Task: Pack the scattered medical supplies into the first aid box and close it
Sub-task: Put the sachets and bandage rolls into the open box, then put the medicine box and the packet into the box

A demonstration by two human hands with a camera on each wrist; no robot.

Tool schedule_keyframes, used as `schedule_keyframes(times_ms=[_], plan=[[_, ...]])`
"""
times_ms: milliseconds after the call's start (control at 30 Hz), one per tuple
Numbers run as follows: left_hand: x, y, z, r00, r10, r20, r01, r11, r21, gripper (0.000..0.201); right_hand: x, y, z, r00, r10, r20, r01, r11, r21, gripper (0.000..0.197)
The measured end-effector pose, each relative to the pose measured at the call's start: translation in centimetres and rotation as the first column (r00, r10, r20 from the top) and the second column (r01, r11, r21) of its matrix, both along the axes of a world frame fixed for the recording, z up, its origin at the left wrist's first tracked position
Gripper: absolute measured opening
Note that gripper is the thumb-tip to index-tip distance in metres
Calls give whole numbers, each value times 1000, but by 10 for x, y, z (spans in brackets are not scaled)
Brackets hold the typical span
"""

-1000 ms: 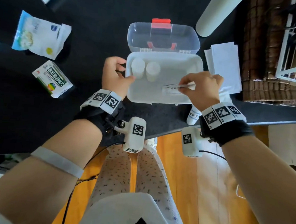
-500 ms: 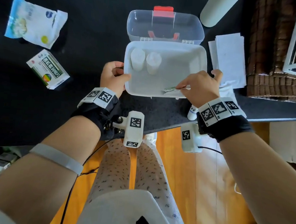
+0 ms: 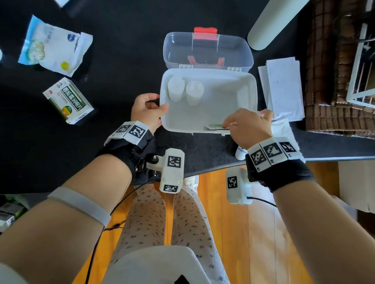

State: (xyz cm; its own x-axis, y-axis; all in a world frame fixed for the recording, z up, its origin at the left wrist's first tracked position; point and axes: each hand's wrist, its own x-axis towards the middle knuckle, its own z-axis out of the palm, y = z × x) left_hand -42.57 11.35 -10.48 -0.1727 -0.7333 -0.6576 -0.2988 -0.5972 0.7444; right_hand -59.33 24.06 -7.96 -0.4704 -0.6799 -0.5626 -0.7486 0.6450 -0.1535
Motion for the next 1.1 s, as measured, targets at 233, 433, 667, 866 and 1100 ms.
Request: schedule_keyframes(times_ms=[233, 433, 667, 866, 1100], plan=[[1, -1, 1, 1000, -18, 8, 18, 1000, 19, 40, 3, 0, -6, 999, -32, 19, 33, 998, -53, 36], [9, -4, 12, 999, -35, 2, 35, 999, 38, 34, 8, -9, 8, 999, -49, 17, 51, 990, -130, 29], [65, -35, 15, 998, 29, -46, -31, 998, -48, 16, 71, -73, 18, 991, 0, 134, 78, 815, -574, 21], [146, -88, -3, 972, 235, -4, -235, 971, -33, 24, 167, -142, 2, 870, 152, 468, 183, 784, -593, 23], [214, -138, -19, 980, 199, 0, -198, 978, 61, 52, 235, -198, -41, 864, 1, 504, 210, 908, -363, 50]])
